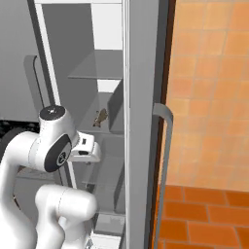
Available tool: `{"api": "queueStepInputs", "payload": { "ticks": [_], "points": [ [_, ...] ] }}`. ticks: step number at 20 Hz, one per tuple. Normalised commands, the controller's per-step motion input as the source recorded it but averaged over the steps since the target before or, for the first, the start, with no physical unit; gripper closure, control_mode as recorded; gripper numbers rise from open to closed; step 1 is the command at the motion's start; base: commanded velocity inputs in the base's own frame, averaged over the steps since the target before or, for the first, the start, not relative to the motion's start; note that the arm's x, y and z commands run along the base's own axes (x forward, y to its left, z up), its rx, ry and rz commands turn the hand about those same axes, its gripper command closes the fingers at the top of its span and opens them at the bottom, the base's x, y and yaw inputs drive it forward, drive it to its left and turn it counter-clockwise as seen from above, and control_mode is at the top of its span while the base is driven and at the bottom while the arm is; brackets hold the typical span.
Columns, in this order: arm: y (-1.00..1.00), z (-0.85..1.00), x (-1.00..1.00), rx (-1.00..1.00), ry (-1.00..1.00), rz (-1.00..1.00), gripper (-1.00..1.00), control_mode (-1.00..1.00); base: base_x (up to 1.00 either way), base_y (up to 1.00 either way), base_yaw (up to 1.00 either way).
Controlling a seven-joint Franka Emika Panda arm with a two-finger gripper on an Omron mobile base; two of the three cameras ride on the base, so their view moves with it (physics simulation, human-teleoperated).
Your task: Place one sweet potato and one fish in each tupperware on the nearby counter, to pack two identical lunches.
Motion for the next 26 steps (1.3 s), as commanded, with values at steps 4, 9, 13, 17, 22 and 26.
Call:
{"api": "queueStepInputs", "payload": {
  "ticks": [4,9,13,17,22,26],
  "points": [
    [0.00,0.00,0.00,0.00,0.00,0.00,-1.00,1.00,0.53,-0.13,0.04],
    [0.00,0.00,0.00,0.00,0.00,0.00,-1.00,1.00,0.32,-0.28,0.13],
    [0.00,0.00,0.00,0.00,0.00,0.00,-1.00,1.00,0.02,-0.37,0.17],
    [0.00,-0.05,0.10,0.00,0.00,0.01,-1.00,-1.00,0.14,-0.08,0.10],
    [0.02,-0.23,0.60,0.01,-0.01,0.00,-1.00,-1.00,0.00,0.00,0.00],
    [0.14,-0.10,0.92,0.07,-0.03,0.00,-1.00,-1.00,0.00,0.00,0.00]
  ]
}}
